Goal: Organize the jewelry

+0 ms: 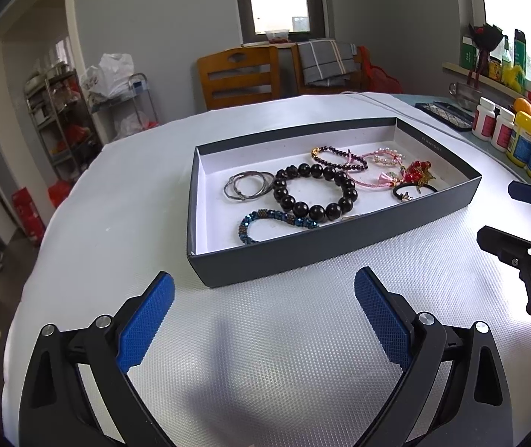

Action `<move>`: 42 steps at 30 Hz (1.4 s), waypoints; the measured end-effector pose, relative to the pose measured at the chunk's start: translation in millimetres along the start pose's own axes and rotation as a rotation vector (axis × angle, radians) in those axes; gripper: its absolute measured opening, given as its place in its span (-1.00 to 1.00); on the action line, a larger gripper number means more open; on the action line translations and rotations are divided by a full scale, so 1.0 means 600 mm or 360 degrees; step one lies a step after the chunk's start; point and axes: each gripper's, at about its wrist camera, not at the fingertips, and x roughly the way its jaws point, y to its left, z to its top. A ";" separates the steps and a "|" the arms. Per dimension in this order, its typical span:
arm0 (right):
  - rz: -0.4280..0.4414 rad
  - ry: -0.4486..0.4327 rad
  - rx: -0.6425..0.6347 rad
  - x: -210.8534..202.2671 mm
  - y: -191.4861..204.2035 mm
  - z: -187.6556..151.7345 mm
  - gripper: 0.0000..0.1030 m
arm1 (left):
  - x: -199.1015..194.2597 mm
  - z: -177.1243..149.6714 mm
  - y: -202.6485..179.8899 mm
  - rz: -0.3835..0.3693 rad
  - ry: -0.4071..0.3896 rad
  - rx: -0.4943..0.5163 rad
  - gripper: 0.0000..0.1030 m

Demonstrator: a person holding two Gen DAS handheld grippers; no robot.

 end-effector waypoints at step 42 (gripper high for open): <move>0.0004 0.0016 -0.0009 0.003 0.001 -0.002 0.89 | 0.000 -0.001 0.002 -0.0052 -0.0010 -0.0016 0.92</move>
